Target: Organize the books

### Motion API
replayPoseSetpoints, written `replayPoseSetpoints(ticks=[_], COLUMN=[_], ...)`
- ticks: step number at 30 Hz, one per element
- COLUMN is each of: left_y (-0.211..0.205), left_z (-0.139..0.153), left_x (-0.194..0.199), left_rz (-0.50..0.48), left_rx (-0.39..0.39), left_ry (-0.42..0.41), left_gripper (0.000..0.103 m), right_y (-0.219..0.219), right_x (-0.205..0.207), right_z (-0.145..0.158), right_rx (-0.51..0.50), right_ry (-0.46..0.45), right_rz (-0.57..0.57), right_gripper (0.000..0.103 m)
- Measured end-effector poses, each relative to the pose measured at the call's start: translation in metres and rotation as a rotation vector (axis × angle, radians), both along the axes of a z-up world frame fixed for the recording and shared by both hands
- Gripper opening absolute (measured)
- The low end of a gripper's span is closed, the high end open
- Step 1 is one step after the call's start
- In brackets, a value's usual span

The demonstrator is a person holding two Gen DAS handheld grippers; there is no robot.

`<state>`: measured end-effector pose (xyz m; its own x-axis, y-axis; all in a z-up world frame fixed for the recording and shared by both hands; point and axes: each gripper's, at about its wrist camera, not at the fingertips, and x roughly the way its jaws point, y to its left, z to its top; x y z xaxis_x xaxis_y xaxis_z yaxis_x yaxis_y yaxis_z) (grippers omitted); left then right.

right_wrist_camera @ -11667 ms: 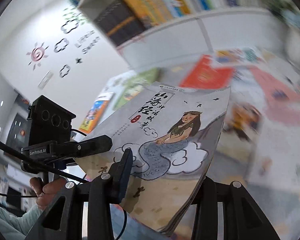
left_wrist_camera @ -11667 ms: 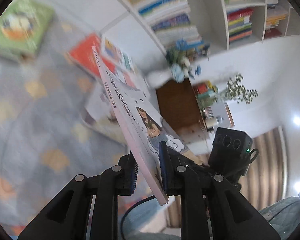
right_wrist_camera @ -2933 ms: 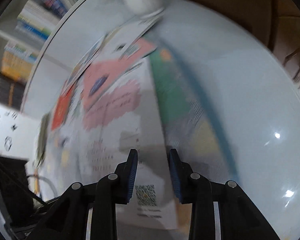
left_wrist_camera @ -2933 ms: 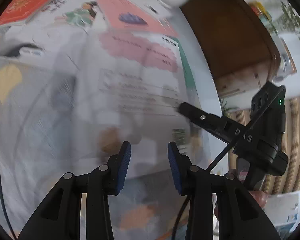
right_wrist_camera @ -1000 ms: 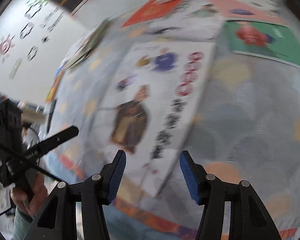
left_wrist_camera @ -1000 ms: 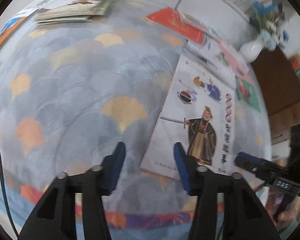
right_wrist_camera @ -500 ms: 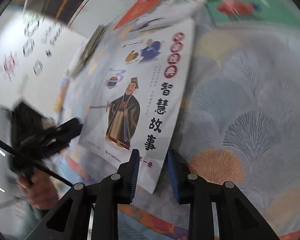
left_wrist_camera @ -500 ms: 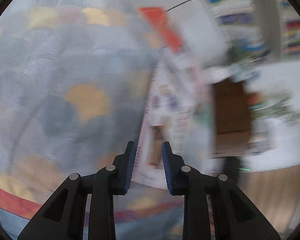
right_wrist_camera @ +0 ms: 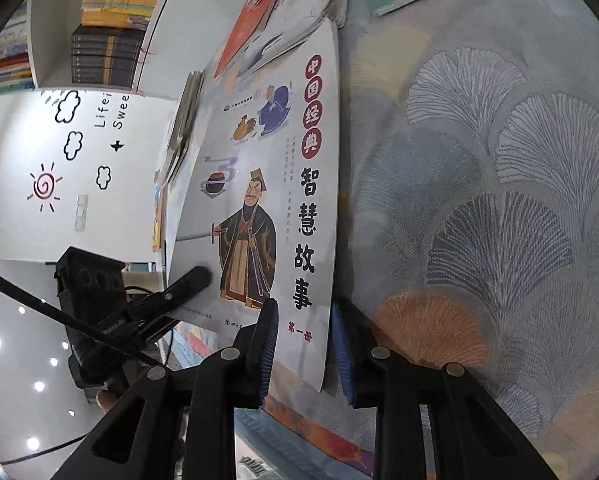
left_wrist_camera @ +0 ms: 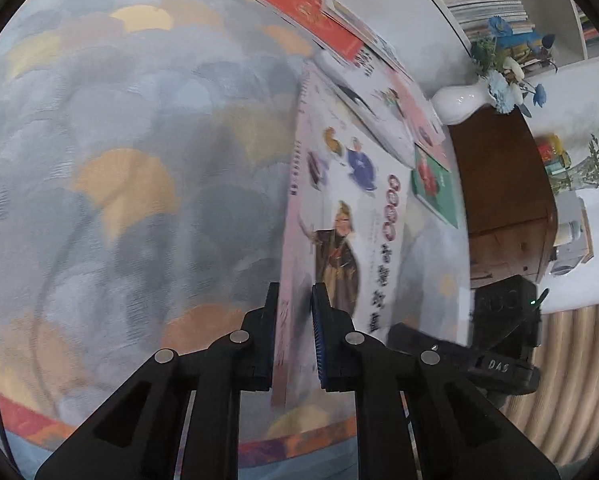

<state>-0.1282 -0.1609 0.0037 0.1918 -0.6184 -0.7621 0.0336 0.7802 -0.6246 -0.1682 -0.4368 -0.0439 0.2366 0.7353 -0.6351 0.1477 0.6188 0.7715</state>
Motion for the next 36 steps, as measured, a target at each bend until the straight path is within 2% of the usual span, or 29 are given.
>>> replayPoseSetpoints(ticks=[2, 5, 7, 11, 12, 15, 17, 19, 20, 21, 22, 23, 24, 26, 29, 33, 36], left_y=[-0.005, -0.004, -0.003, -0.001, -0.001, 0.000, -0.001, 0.000, 0.003, 0.005, 0.009, 0.012, 0.015, 0.023, 0.041, 0.077, 0.114], left_z=[0.005, 0.012, 0.016, 0.020, 0.020, 0.018, 0.015, 0.011, 0.008, 0.007, 0.008, 0.011, 0.014, 0.022, 0.032, 0.055, 0.070], left_x=[0.004, 0.013, 0.017, 0.022, 0.021, 0.021, 0.021, 0.018, 0.016, 0.015, 0.016, 0.016, 0.017, 0.020, 0.024, 0.041, 0.060], left_rz=[0.004, 0.056, 0.083, 0.131, 0.136, 0.153, 0.156, 0.149, 0.145, 0.136, 0.129, 0.113, 0.093, 0.048, 0.028, -0.001, 0.011], left_rx=[-0.059, -0.225, -0.325, -0.454, -0.471, -0.510, -0.530, -0.545, -0.540, -0.511, -0.474, -0.422, -0.376, -0.334, -0.381, -0.378, -0.414], left_ry=[0.005, 0.031, 0.054, 0.098, 0.107, 0.137, 0.160, 0.182, 0.193, 0.196, 0.187, 0.172, 0.154, 0.124, 0.089, 0.015, -0.043], left_gripper=[0.010, 0.010, 0.010, 0.010, 0.010, 0.010, 0.010, 0.010, 0.010, 0.010, 0.009, 0.009, 0.008, 0.007, 0.008, 0.013, 0.013], right_y=[-0.003, -0.018, -0.033, -0.055, -0.057, -0.052, -0.045, -0.033, -0.028, -0.025, -0.021, -0.017, -0.012, -0.003, 0.022, 0.071, 0.104], right_x=[0.002, 0.002, -0.001, -0.006, -0.006, -0.006, -0.007, -0.006, -0.005, -0.003, 0.000, 0.001, 0.002, 0.005, 0.013, 0.031, 0.047], right_z=[-0.004, -0.004, 0.000, 0.001, 0.000, -0.010, -0.019, -0.029, -0.033, -0.034, -0.031, -0.027, -0.018, 0.004, 0.045, 0.093, 0.116], right_rx=[0.034, 0.079, 0.123, 0.252, 0.255, 0.292, 0.394, 0.541, 0.591, 0.598, 0.586, 0.549, 0.504, 0.375, 0.149, -0.008, -0.072], right_ry=[0.029, 0.066, 0.057, 0.028, 0.025, 0.049, 0.067, 0.076, 0.083, 0.080, 0.066, 0.050, 0.020, -0.054, -0.171, -0.292, -0.358], right_rz=[-0.015, -0.045, -0.077, -0.120, -0.127, -0.125, -0.129, -0.159, -0.185, -0.202, -0.210, -0.211, -0.207, -0.176, -0.092, -0.007, 0.036], right_gripper=[0.026, 0.034, 0.050, 0.055, 0.058, 0.058, 0.059, 0.058, 0.057, 0.042, 0.034, 0.032, 0.026, 0.023, 0.023, 0.027, 0.027])
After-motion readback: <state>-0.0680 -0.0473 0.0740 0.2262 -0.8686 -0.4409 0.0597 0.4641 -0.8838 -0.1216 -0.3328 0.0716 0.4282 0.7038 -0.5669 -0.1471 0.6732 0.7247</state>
